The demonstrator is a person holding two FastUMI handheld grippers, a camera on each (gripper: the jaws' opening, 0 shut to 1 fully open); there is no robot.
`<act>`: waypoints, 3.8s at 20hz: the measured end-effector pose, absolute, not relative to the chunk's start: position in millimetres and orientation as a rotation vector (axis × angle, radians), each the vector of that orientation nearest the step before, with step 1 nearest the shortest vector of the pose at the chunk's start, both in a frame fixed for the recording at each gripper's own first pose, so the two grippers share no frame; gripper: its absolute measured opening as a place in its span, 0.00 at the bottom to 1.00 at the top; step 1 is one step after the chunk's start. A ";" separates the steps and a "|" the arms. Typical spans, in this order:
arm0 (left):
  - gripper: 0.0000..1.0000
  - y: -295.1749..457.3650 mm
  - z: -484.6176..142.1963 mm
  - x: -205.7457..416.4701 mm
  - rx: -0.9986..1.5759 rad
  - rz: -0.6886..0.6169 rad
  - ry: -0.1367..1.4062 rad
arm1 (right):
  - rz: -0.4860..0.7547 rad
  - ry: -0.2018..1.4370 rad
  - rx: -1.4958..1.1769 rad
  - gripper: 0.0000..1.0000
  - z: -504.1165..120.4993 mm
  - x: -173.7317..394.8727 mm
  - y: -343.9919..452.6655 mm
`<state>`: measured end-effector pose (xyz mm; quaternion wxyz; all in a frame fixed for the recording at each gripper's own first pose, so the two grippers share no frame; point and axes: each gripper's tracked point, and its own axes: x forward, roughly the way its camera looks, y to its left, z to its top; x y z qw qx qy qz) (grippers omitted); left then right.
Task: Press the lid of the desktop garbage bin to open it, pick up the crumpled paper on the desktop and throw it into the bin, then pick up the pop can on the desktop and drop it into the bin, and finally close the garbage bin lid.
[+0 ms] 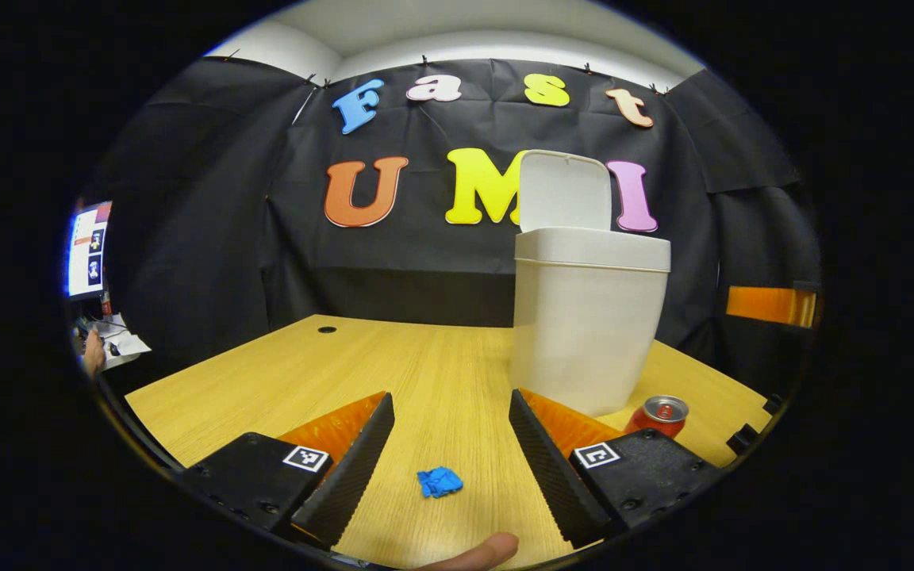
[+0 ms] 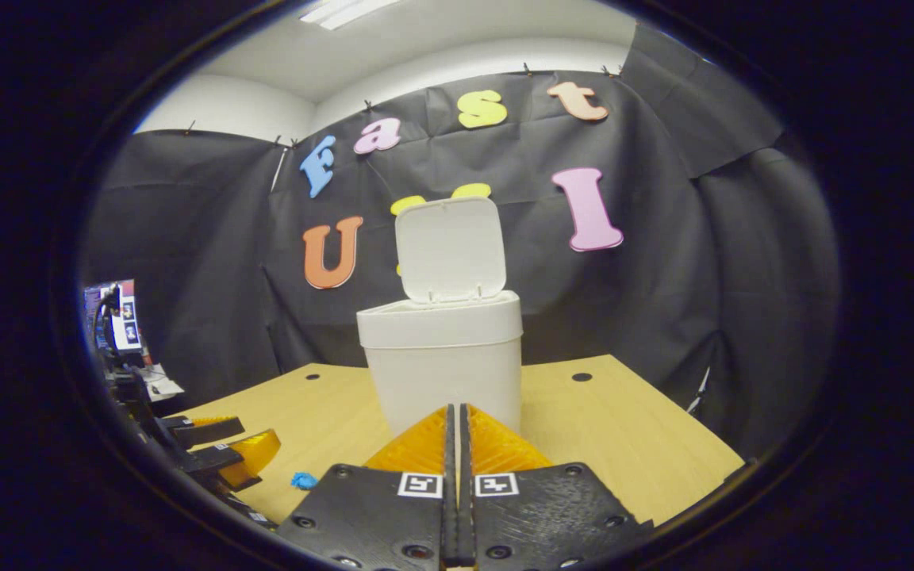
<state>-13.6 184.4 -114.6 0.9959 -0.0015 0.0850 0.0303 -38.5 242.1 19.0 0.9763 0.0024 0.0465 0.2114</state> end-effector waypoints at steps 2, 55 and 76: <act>0.96 188.3 -130.7 -8.5 -0.004 0.063 0.204 | 0.494 0.069 0.024 0.00 28.0 -55.8 255.4; 0.47 161.6 -217.8 -11.9 -0.032 -0.021 0.495 | 0.272 0.407 -0.167 0.80 -174.9 -28.9 275.6; 0.47 152.4 -240.3 -17.7 -0.046 -0.051 0.557 | 0.243 0.530 -0.072 0.96 -192.2 -8.6 271.2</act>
